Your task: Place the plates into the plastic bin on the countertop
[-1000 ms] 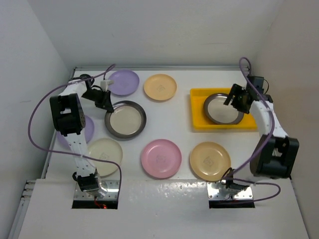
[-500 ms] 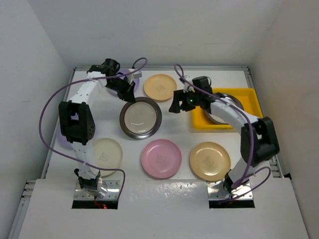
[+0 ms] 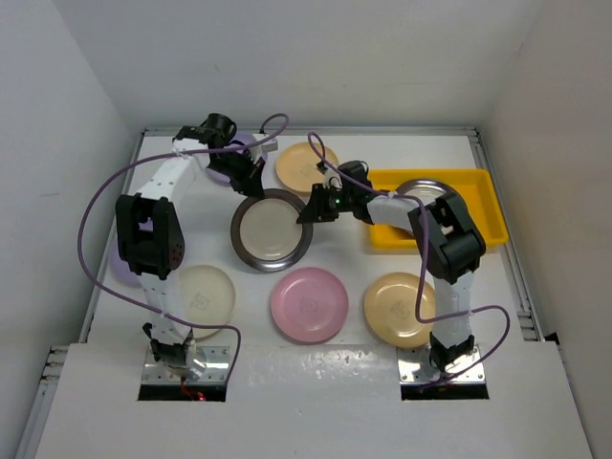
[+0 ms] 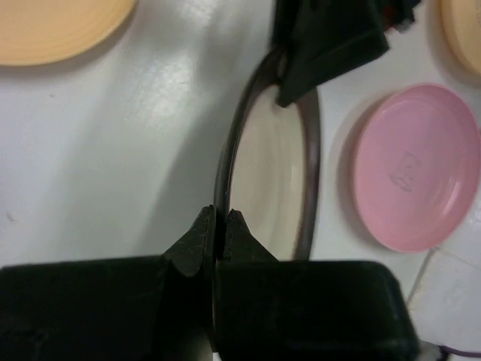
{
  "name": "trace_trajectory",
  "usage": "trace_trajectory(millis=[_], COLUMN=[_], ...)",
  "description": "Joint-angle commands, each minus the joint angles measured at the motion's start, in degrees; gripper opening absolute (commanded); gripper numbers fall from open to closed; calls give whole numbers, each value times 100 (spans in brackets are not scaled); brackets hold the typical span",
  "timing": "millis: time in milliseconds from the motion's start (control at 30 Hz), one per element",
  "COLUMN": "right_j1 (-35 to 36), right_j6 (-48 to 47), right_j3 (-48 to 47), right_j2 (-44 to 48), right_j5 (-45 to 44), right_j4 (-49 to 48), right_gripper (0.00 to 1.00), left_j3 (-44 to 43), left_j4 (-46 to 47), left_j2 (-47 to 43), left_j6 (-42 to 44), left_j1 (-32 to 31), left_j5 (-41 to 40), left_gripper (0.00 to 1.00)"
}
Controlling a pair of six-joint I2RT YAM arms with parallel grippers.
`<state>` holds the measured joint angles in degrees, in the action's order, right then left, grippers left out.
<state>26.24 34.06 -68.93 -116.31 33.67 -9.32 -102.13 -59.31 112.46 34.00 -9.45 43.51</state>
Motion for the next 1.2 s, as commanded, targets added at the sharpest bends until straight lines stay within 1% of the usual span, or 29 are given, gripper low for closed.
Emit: trace_trajectory(millis=[0, 33, 100, 133, 167, 200, 233, 267, 300, 333, 367, 400, 467, 500, 533, 567, 600, 633, 667, 700, 767, 833, 900, 1033, 1167], right_j1=[136, 127, 75, 22, 4, -127, -154, -241, -303, -530, -645, -881, -1487, -1673, -1840, -2538, -2849, -3087, -3795, -4028, -4844, -5267, -5602, -5674, -5691], right_j6=[540, 592, 636, 645, 680, 768, 951, 953, 1110, 1268, 1356, 1592, 1743, 1796, 1927, 1963, 1972, 1929, 1859, 1850, 1841, 1797, 1744, 1297, 1252], right_j3=[116, 160, 187, 204, 187, 187, 178, 213, 239, 370, 423, 493, 800, 993, 1100, 1275, 1424, 1478, 1531, 1688, 1786, 1953, 2014, 1769, 1883], right_j2=[74, 91, 240, 301, 502, 583, 897, 1004, 1144, 1259, 1547, 1829, 2461, 2803, 2972, 3122, 3506, 3641, 3746, 3939, 4019, 3985, 3880, 3476, 3299], right_j5=[307, 307, 280, 272, 228, 158, 140, 148, 105, 70, 61, 52, 122, 157, 166, 157, 123, 44, -18, -184, -186, -220, -221, -317, -396], right_j4=[-939, -957, -914, -844, -782, -616, -528, -492, -483, -457, -448, -456, -448, -413, -291, -63, 235, 429, 631, 1103, 1406, 1687, 1880, 2381, 2251], right_gripper=[17, 0, 0, 0, 0, 0, 0, 0, 0, 0, 0, 0, 0, 0, 0, 0, 0, 0, 0, 0, 0, 0, 0, 0, 0], left_j3=[17, 17, -35, -122, -210, -403, -596, -598, -815, -939, -1062, -1255, -1310, -1362, -1363, -1363, -1363, -1189, -1082, -986, -722, -616, -545, -484, -431], left_j4=[253, 253, 393, 394, 394, 394, 394, 394, 394, 463, 464, 656, 876, 1077, 1132, 1132, 1132, 1132, 1132, 1132, 1132, 1132, 1132, 1132, 1132], left_j2=[-480, -428, -427, -427, -427, -366, -366, -366, -366, -366, -366, -366, -497, -497, -567, -568, -629, -629, -708, -708, -770, -823, -823, -823, -823], left_j6=[-165, -226, -376, -455, -543, -543, -622, -718, -797, -911, -1034, -1358, -1702, -2008, -2124, -2204, -2205, -2205, -2205, -2152, -2152, -2152, -2152, -2090, -2038], left_j1=[-39, -39, -39, -39, 22, 101, 171, 241, 312, 469, 566, 672, 1014, 1137, 1339, 1419, 1498, 1551, 1613, 1683, 1745, 1797, 1798, 1798, 1798], left_j5=[536, 536, 449, 387, 326, 203, 202, 202, 202, 124, 62, -86, -263, -368, -604, -728, -825, -957, -1019, -1020, -1072, -1072, -1011, -958, -958], left_gripper=[0, 0, 0, 6, 30, 37, 55, 72, 86, 94, 100, 100, 100, 100, 100, 100, 100, 100, 100, 100, 100, 100, 100, 100, 100])
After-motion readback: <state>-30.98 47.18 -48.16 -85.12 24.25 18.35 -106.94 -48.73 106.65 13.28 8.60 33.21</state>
